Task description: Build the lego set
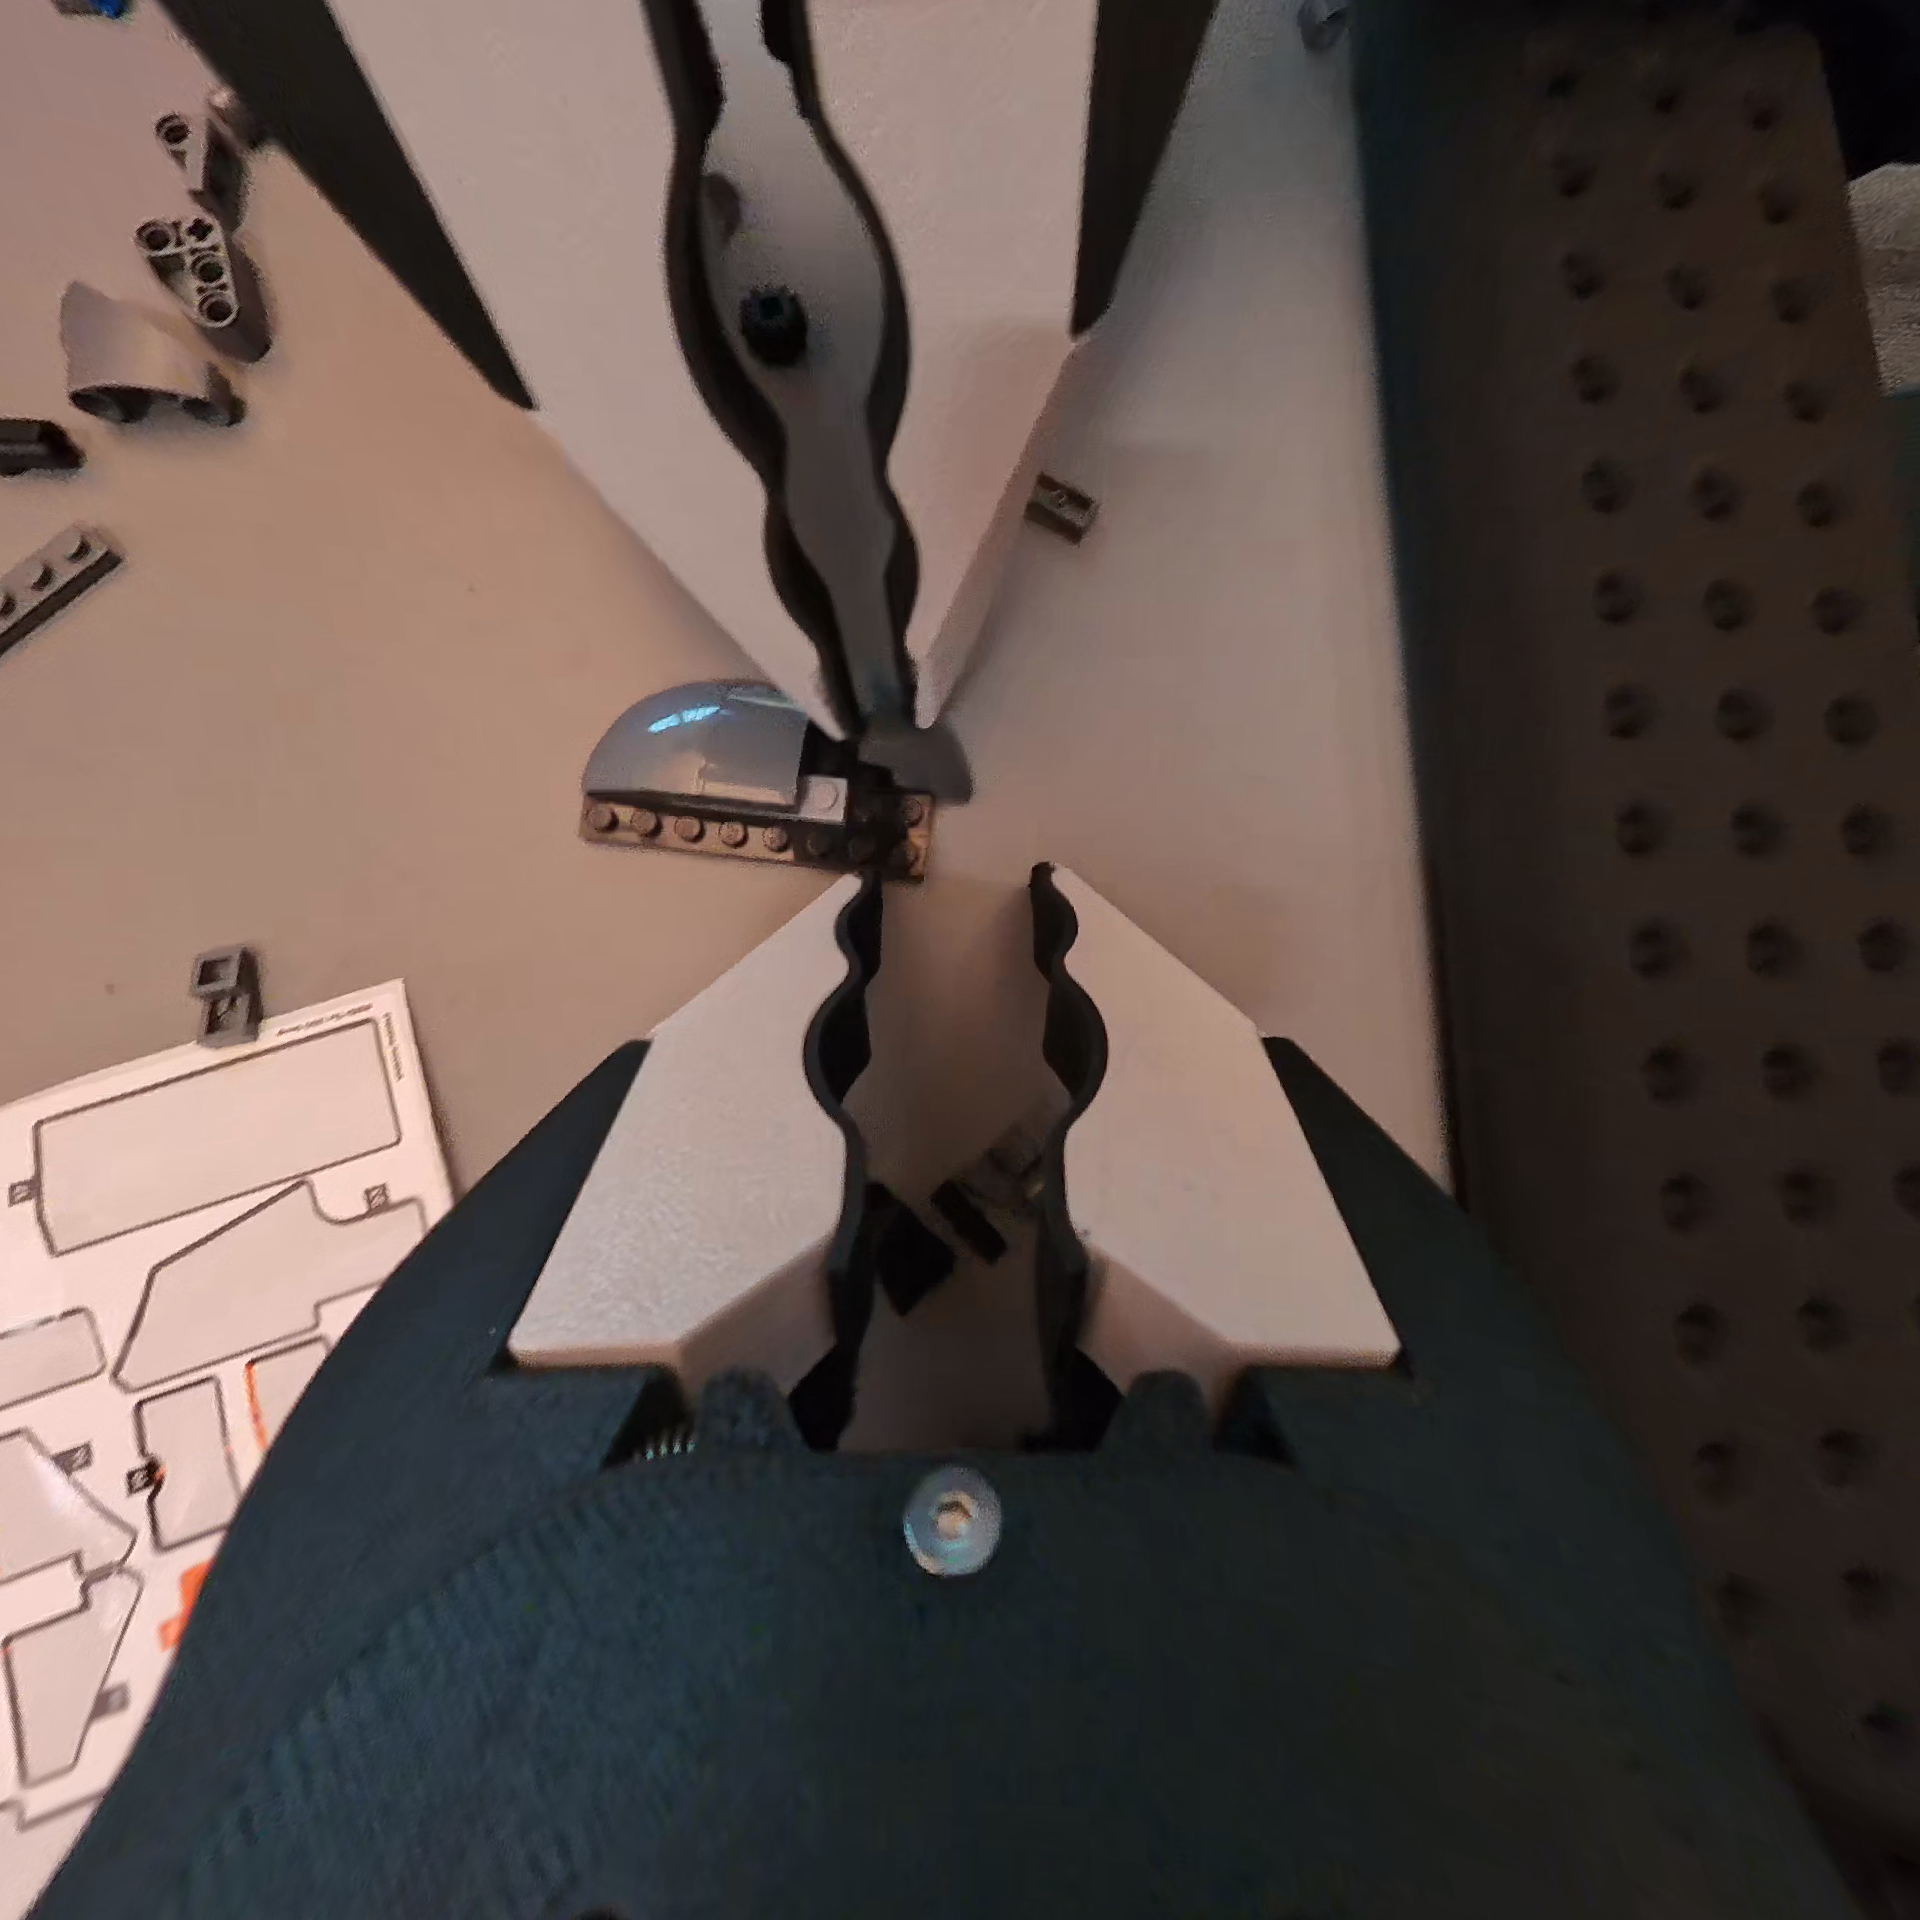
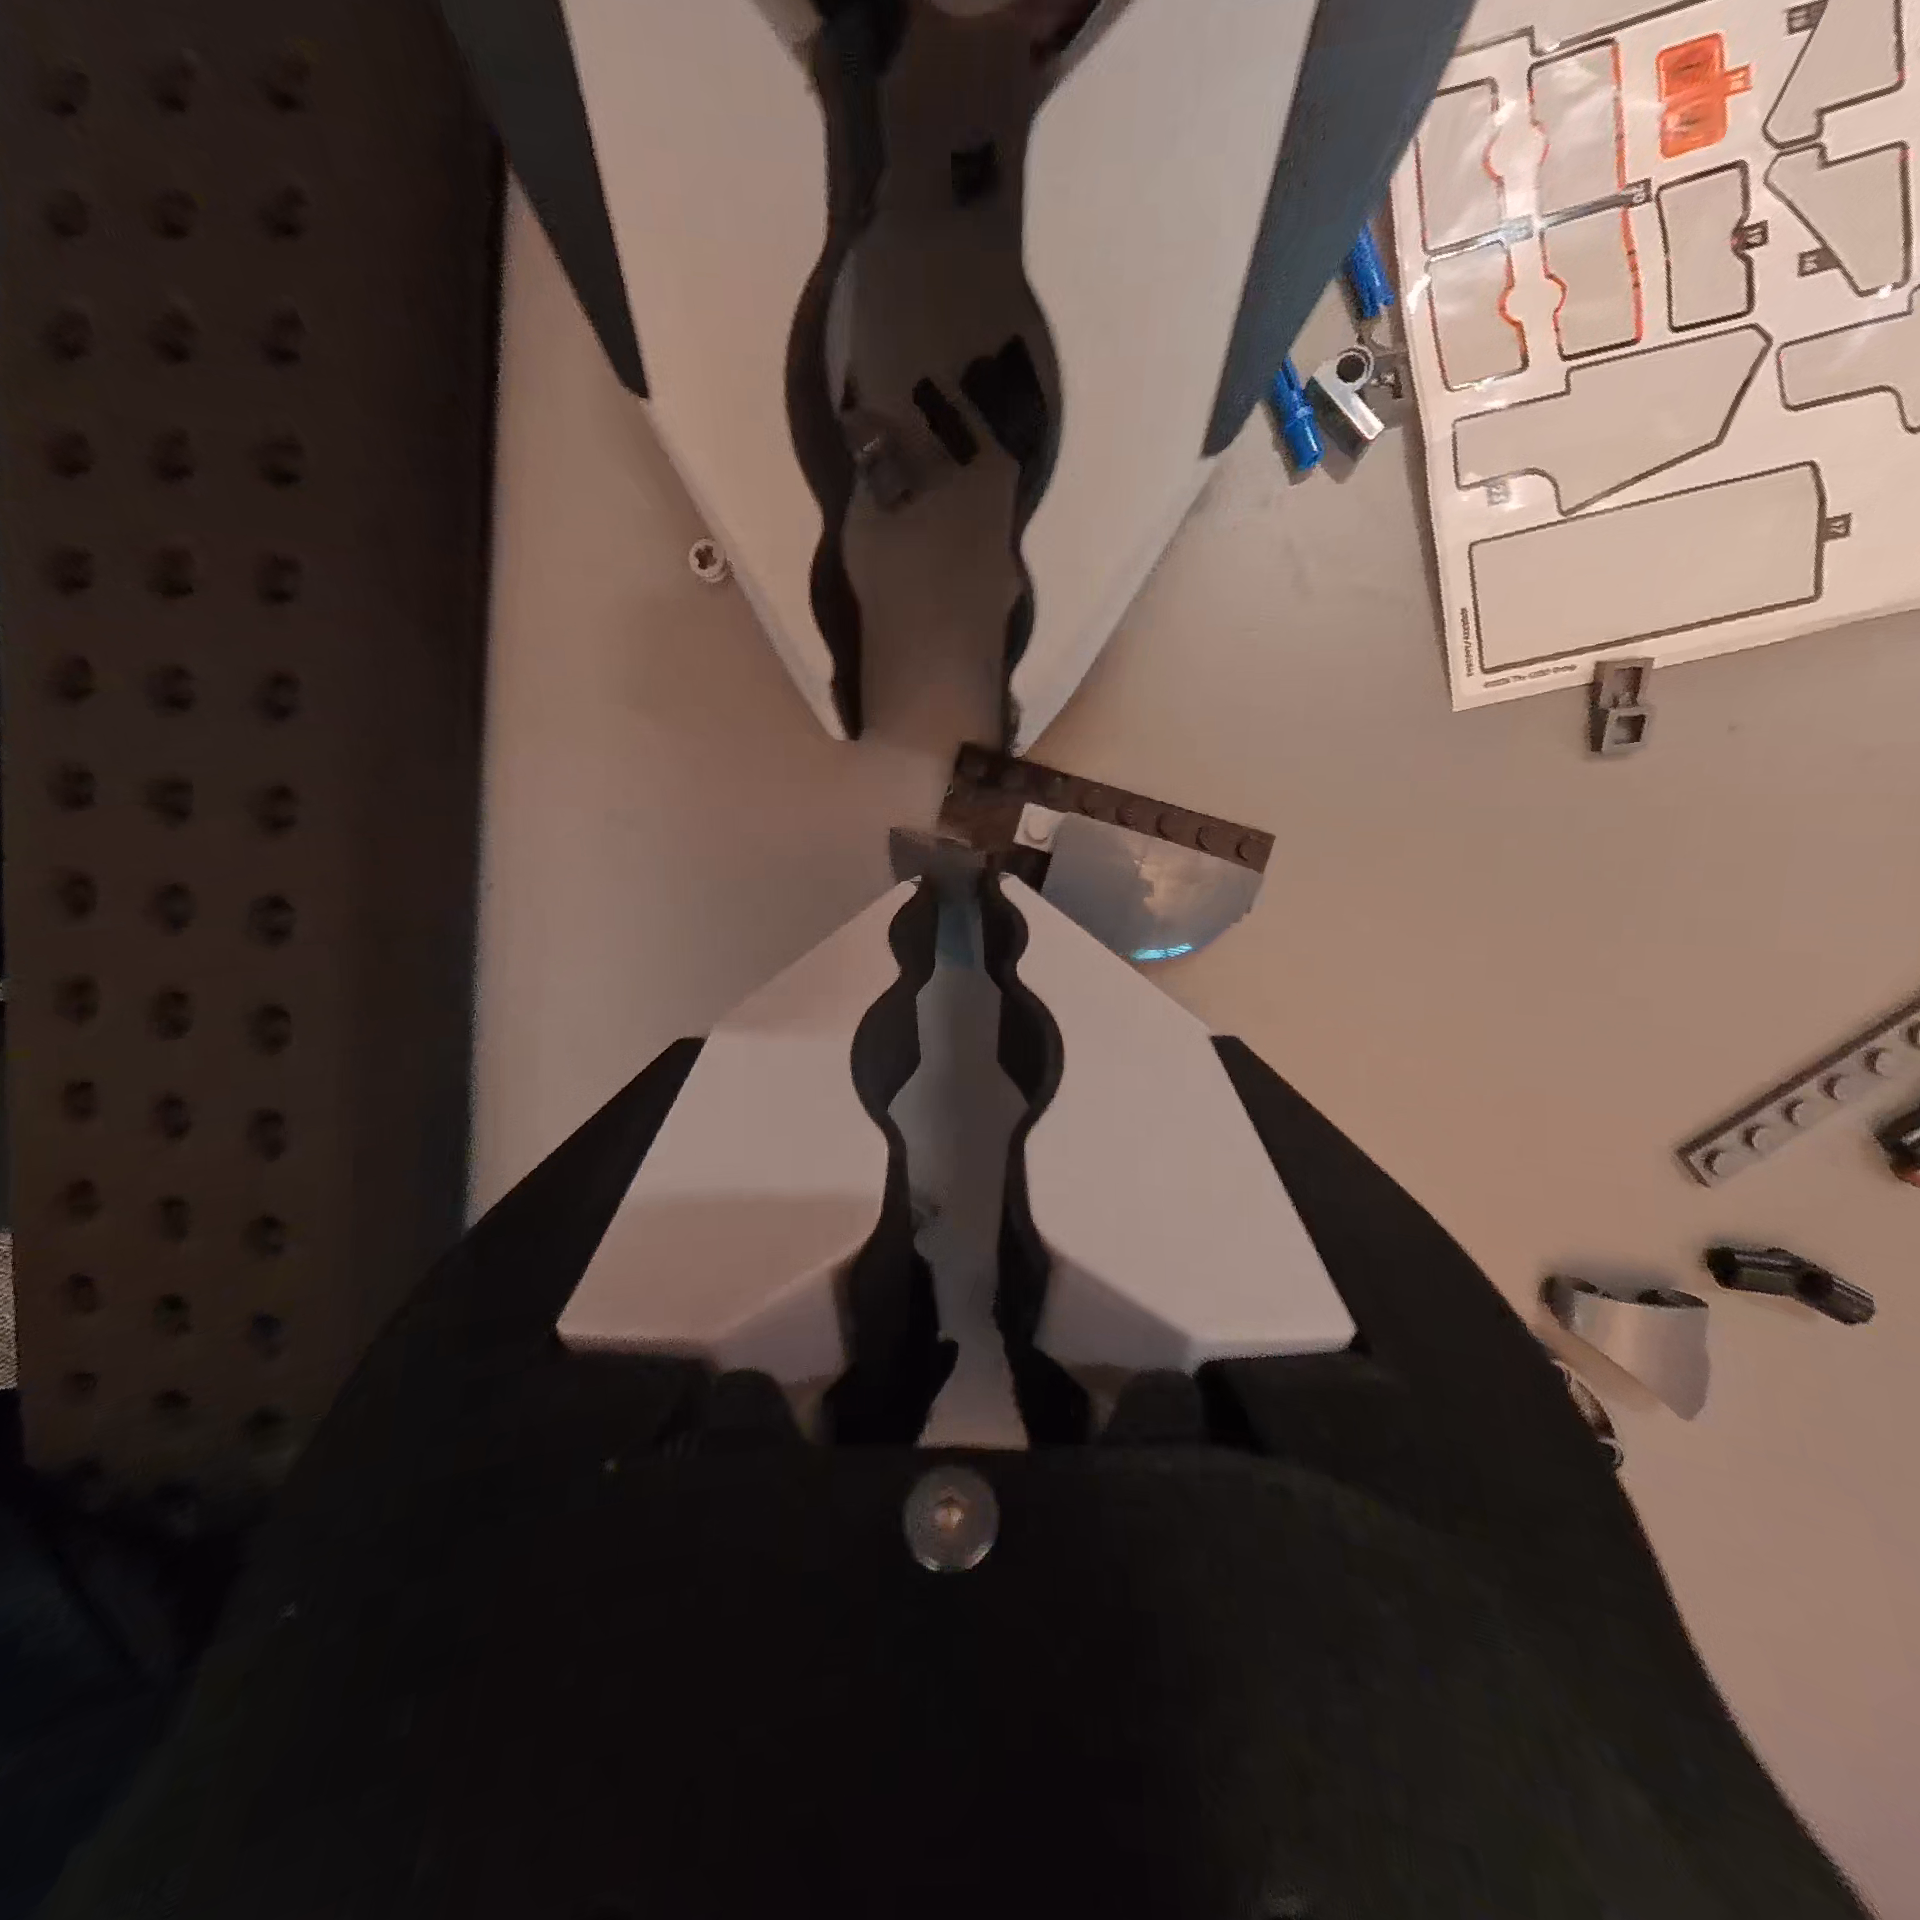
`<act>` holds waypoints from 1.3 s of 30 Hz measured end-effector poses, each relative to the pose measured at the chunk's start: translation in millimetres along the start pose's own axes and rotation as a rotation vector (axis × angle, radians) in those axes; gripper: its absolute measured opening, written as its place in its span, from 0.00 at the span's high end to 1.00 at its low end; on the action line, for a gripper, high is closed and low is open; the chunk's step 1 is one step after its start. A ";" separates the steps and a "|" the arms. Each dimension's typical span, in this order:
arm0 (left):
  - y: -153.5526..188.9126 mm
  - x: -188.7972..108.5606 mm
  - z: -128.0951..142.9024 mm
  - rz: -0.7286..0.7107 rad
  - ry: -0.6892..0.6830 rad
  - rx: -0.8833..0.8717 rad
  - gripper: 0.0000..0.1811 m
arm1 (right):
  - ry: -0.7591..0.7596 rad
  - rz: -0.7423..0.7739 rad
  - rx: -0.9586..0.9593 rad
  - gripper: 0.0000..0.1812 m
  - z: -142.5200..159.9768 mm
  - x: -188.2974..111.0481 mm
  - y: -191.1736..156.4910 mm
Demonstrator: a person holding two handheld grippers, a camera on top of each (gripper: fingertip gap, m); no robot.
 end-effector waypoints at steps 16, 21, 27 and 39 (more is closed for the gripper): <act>-19.6 -5.5 -6.5 -0.158 0.055 0.067 0.79 | 0.019 0.019 0.114 0.97 18.2 -12.9 13.6; -22.2 1.9 -10.4 -0.177 0.053 0.101 0.72 | 0.027 0.003 0.137 0.97 19.4 -12.2 15.5; -18.7 4.8 -7.6 -0.167 -0.013 0.104 0.80 | 0.037 0.011 0.144 0.97 19.9 -12.7 17.7; -22.0 0.4 -6.4 -0.170 0.009 0.097 0.78 | 0.053 0.008 0.151 0.97 22.1 -15.4 19.2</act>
Point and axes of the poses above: each gripper's, where its closed fingertips meet, x out along the fingers, z out of its underside, y = z × x across the jaws, the point moved 9 cm from there along -x, back along the fingers, and after that the axes turned 3 degrees about x, right-handed, at the moved point
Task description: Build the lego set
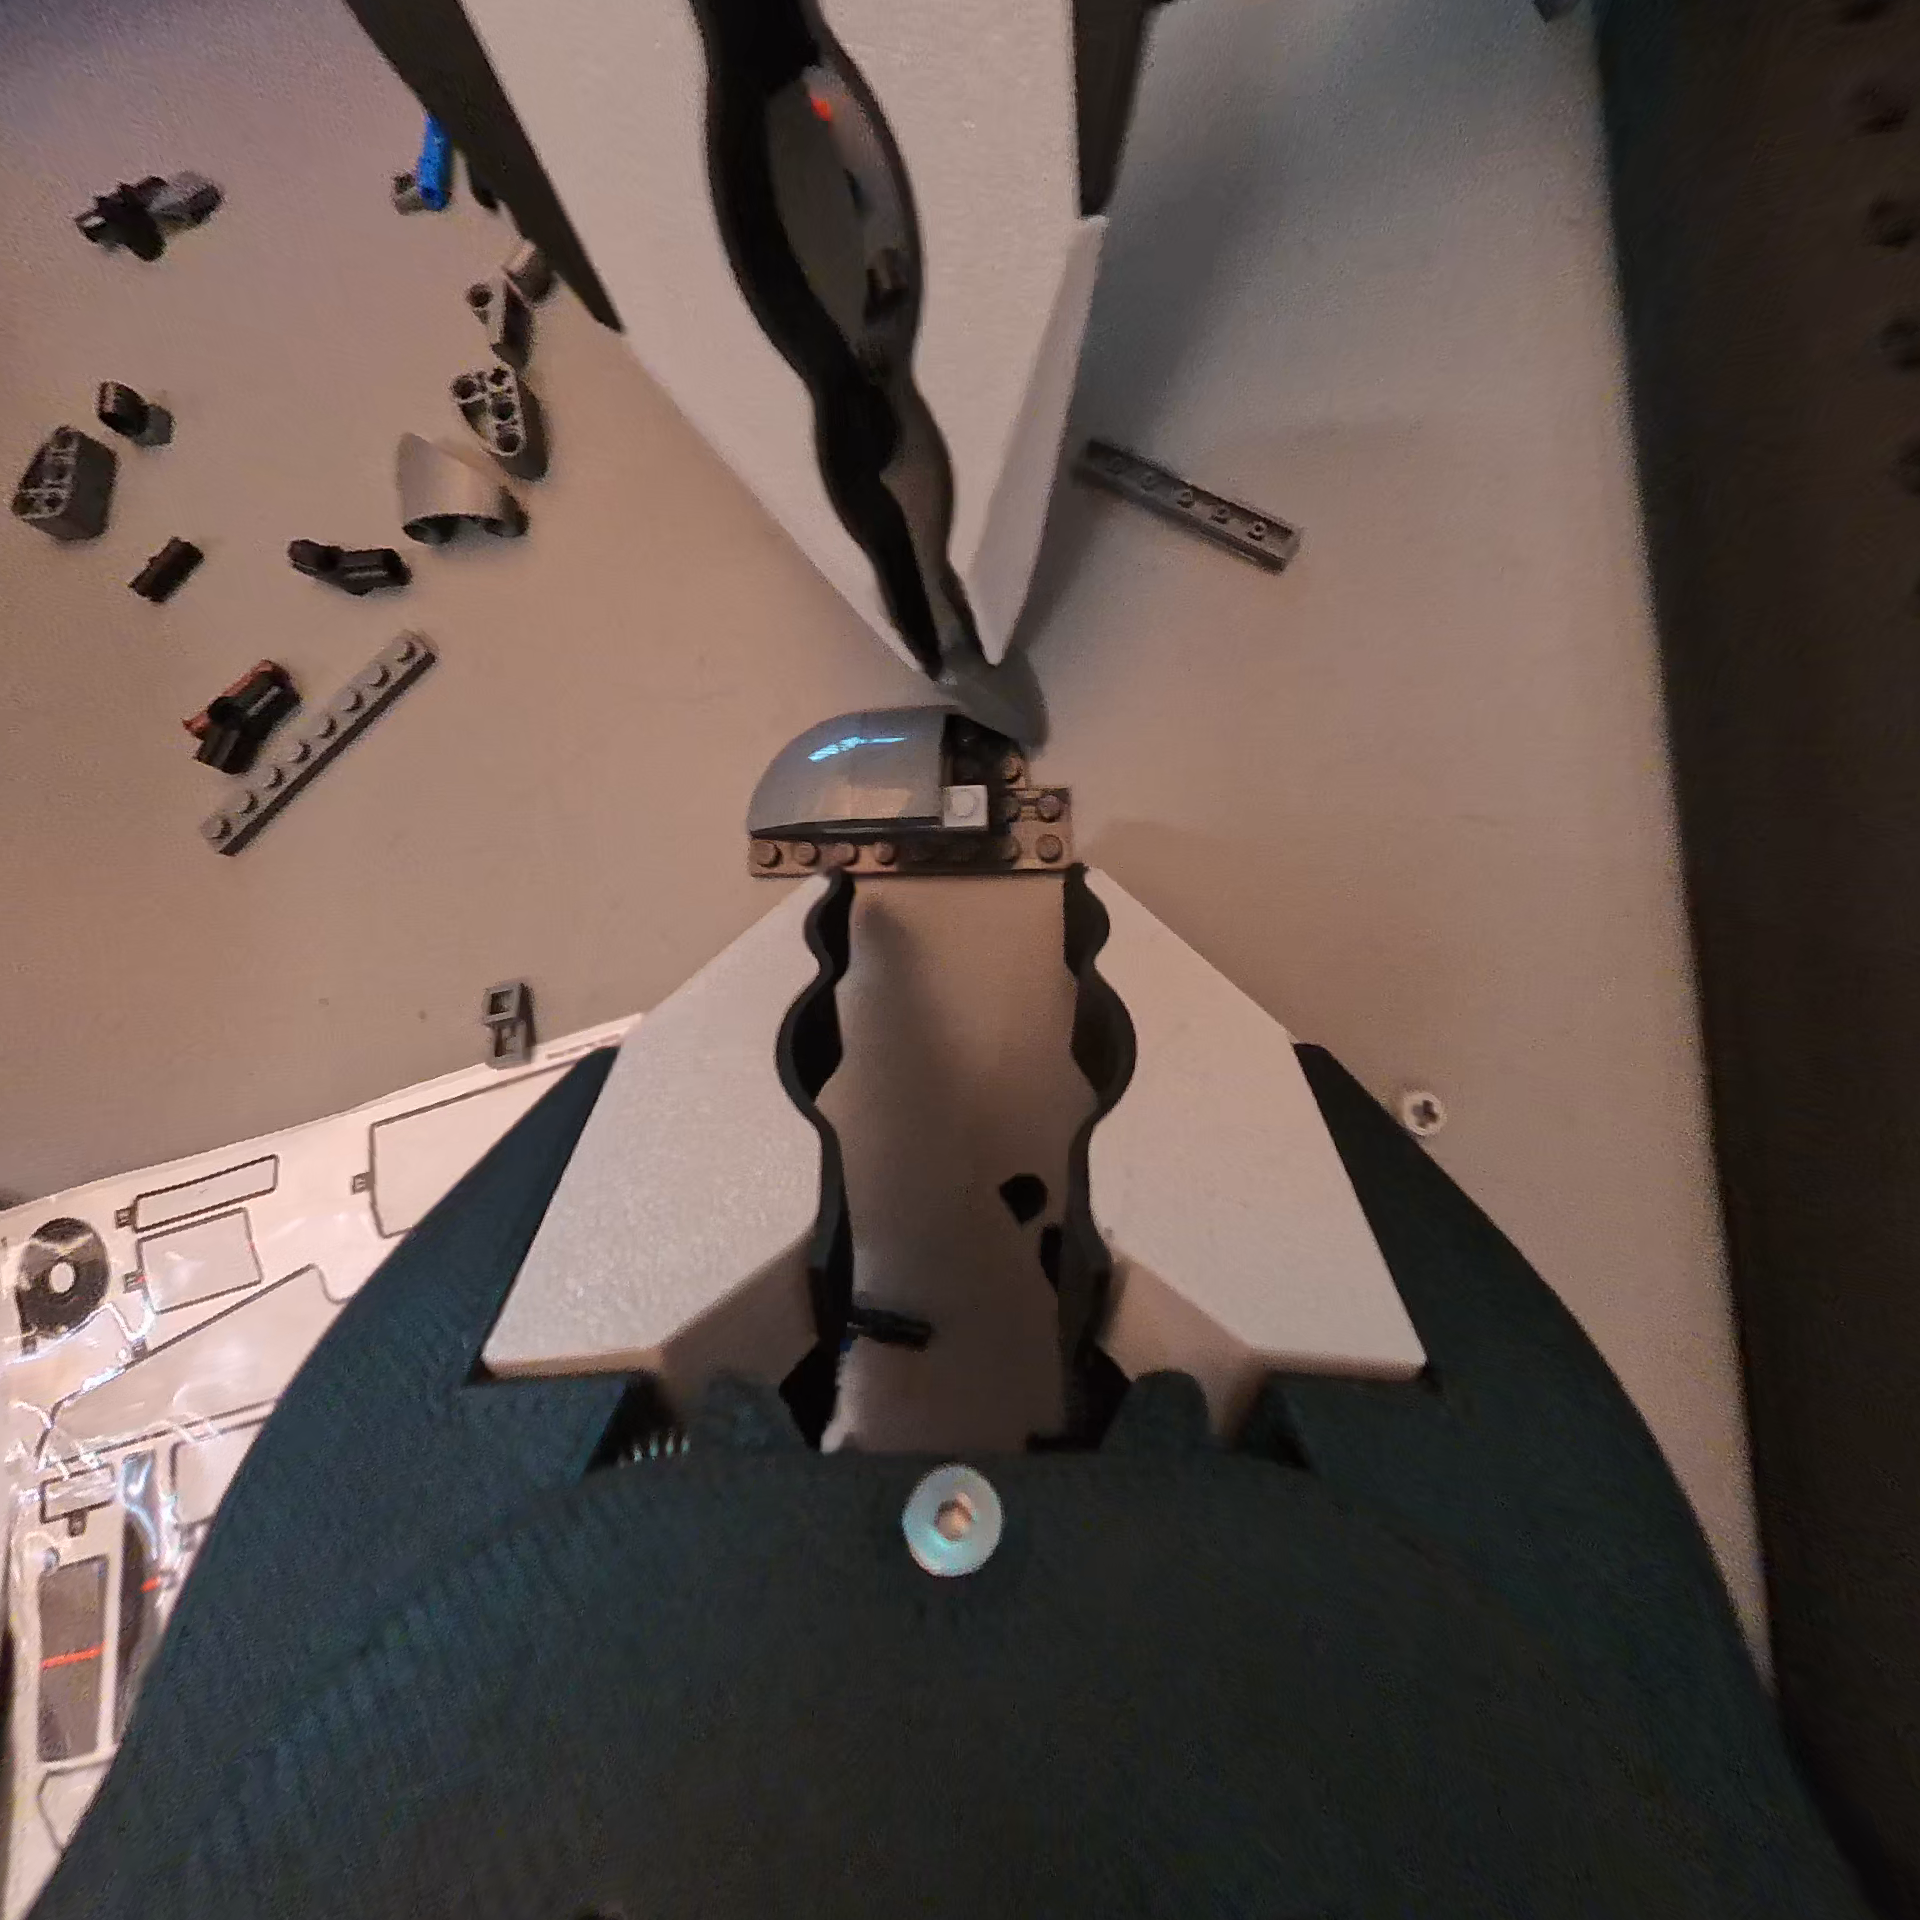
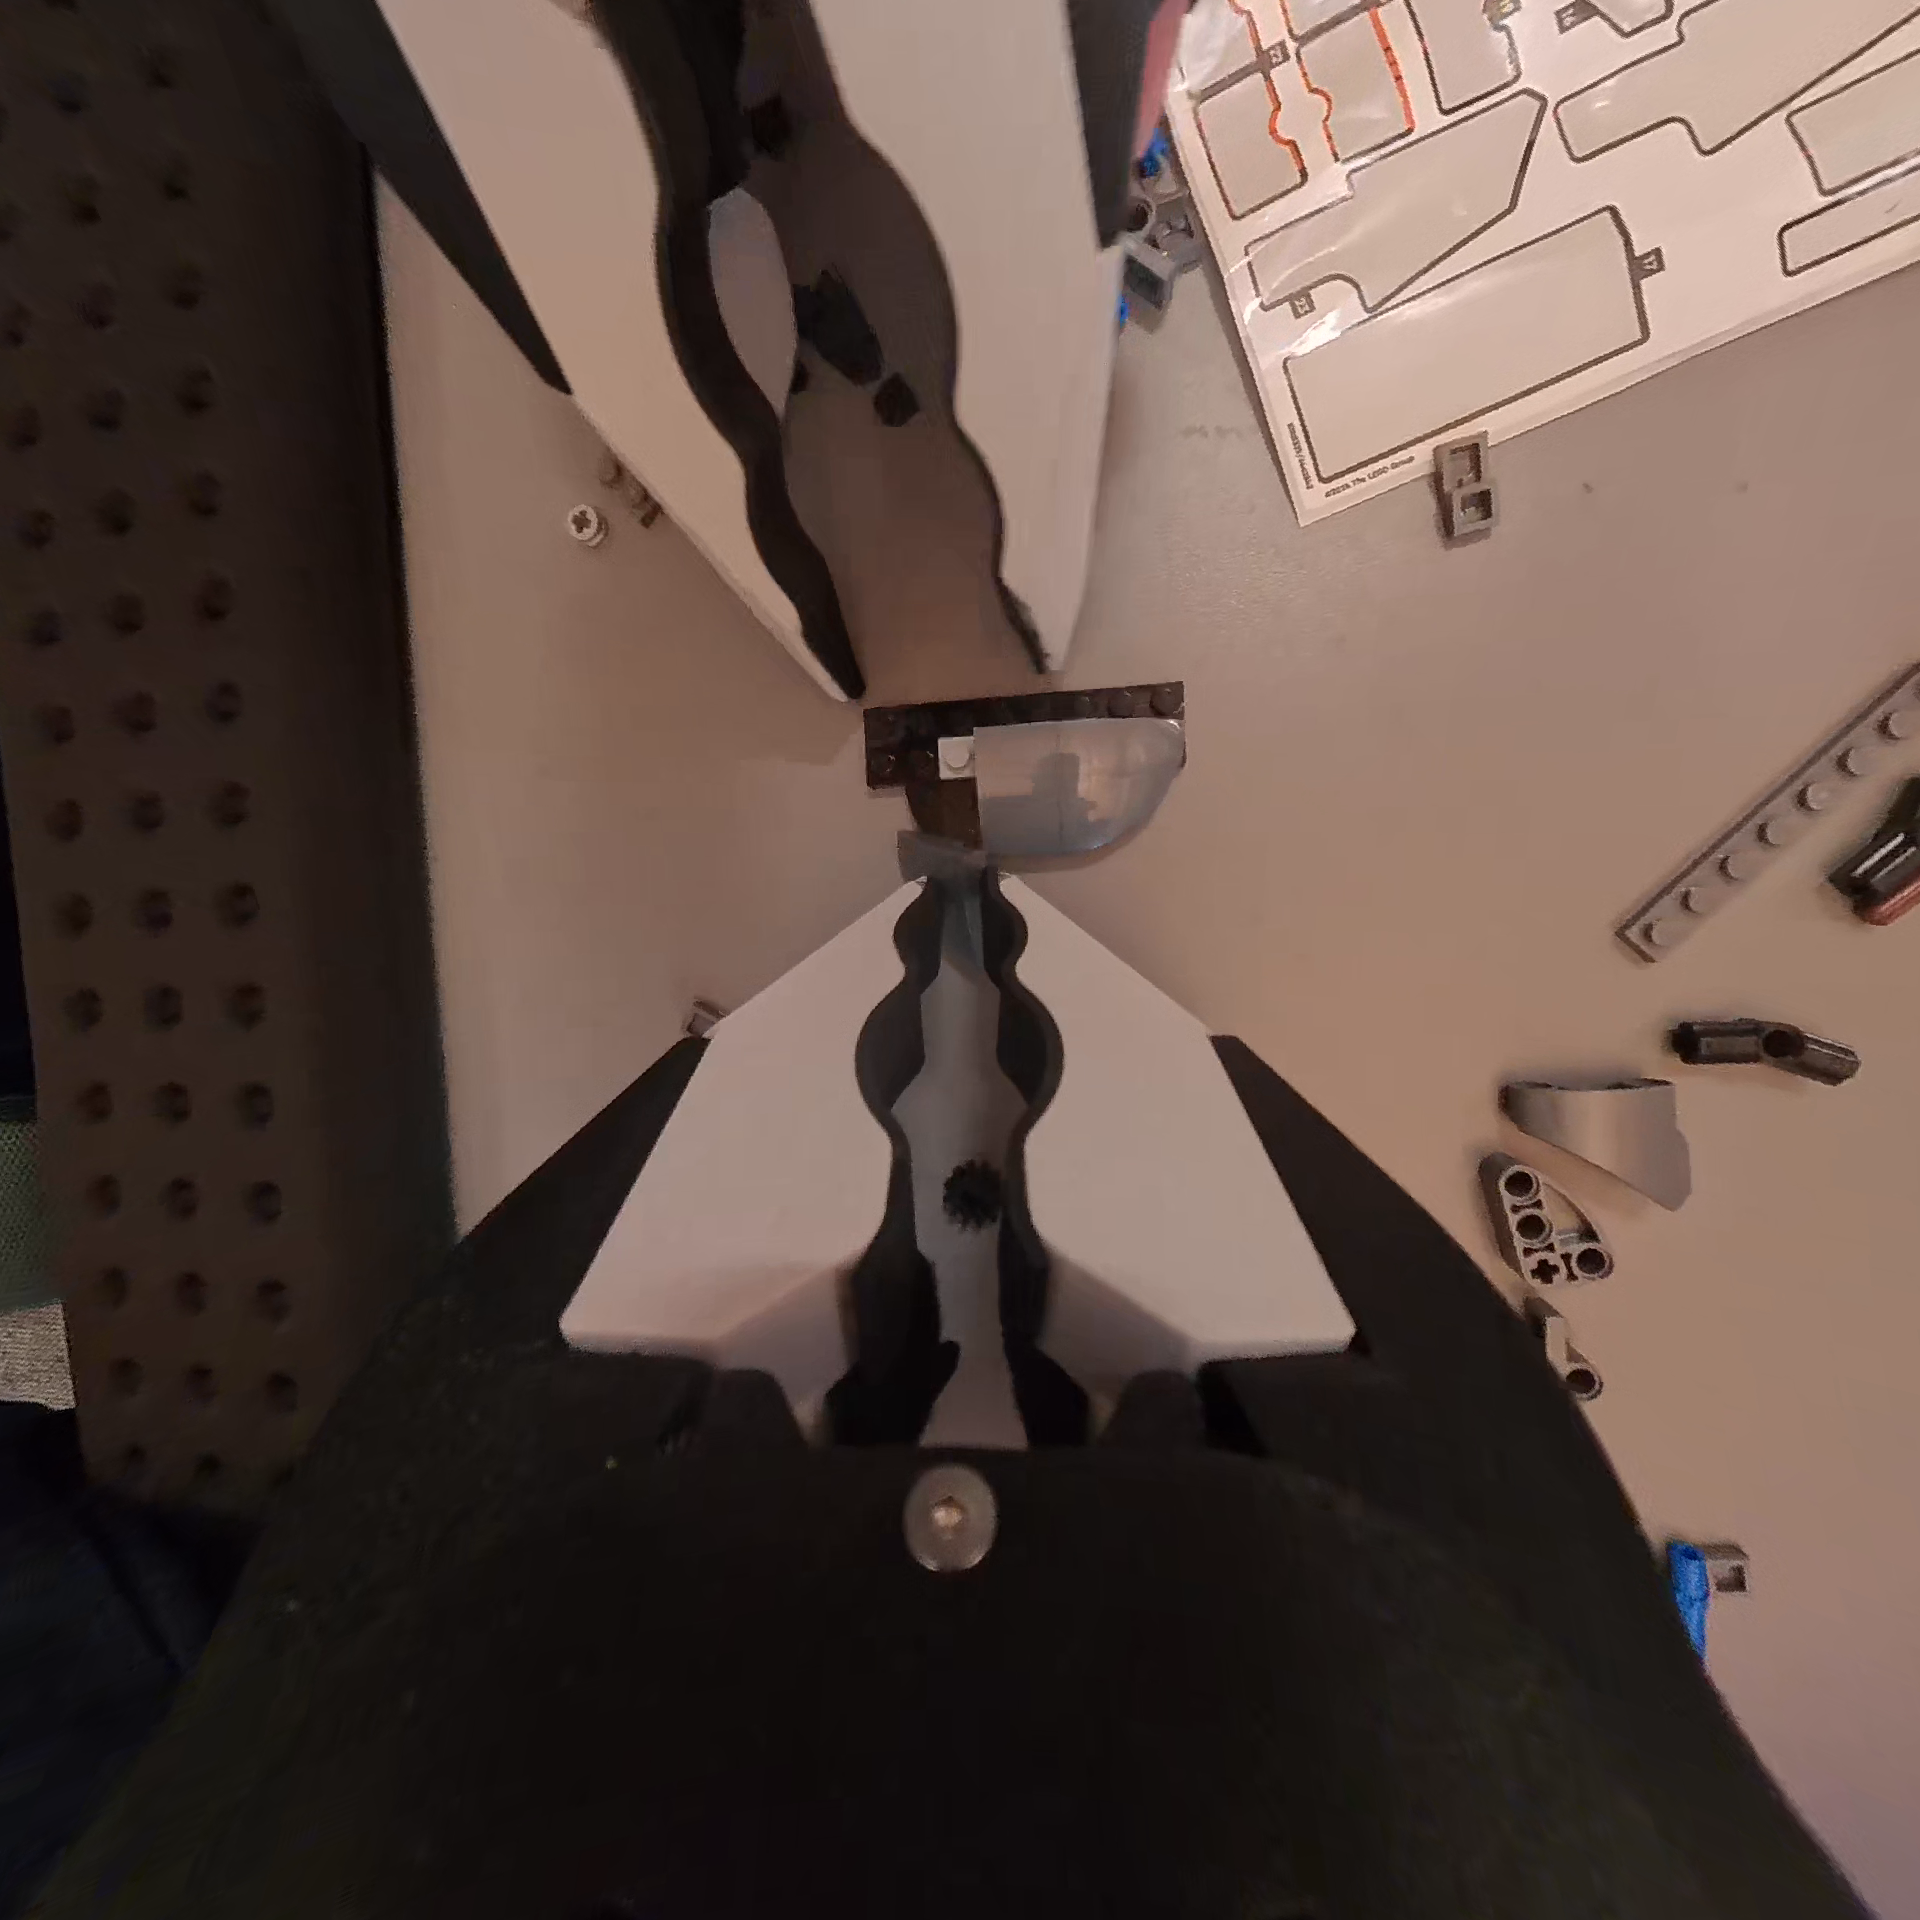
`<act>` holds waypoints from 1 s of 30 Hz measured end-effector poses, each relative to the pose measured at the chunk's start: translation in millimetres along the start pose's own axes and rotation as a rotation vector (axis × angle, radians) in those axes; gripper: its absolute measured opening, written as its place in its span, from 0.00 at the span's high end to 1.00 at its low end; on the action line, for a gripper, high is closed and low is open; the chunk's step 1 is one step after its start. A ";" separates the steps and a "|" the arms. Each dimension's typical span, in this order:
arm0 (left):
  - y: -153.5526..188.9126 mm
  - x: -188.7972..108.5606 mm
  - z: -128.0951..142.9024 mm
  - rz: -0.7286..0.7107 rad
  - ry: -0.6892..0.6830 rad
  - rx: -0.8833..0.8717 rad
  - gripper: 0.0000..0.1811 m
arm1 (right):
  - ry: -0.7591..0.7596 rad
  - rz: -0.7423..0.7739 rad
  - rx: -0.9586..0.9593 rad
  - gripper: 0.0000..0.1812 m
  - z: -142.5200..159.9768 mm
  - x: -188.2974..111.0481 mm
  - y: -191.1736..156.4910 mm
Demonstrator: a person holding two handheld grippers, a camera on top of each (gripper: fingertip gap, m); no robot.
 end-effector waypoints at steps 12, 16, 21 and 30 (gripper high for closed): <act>-6.2 8.7 -0.9 0.033 0.022 0.000 0.69 | 0.010 0.041 -0.046 0.96 -10.1 7.6 -0.6; -6.8 9.6 -1.7 0.035 0.023 -0.004 0.69 | 0.022 0.047 -0.055 0.96 -12.7 9.0 -0.1; -5.0 8.2 -1.7 0.035 0.011 0.001 0.71 | 0.030 0.038 -0.067 0.97 -15.0 9.7 -2.7; -2.1 10.4 -3.3 0.054 0.023 -0.019 0.68 | 0.029 -0.006 -0.042 0.97 -17.0 12.7 -5.7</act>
Point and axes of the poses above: each gripper's, where its closed fingertips meet, x out along the fingers, z out of its underside, y = z × x across the jaws, the point moved 9 cm from there along -x, back along the fingers, and after that the axes turned 3 degrees about x, right-handed, at the moved point
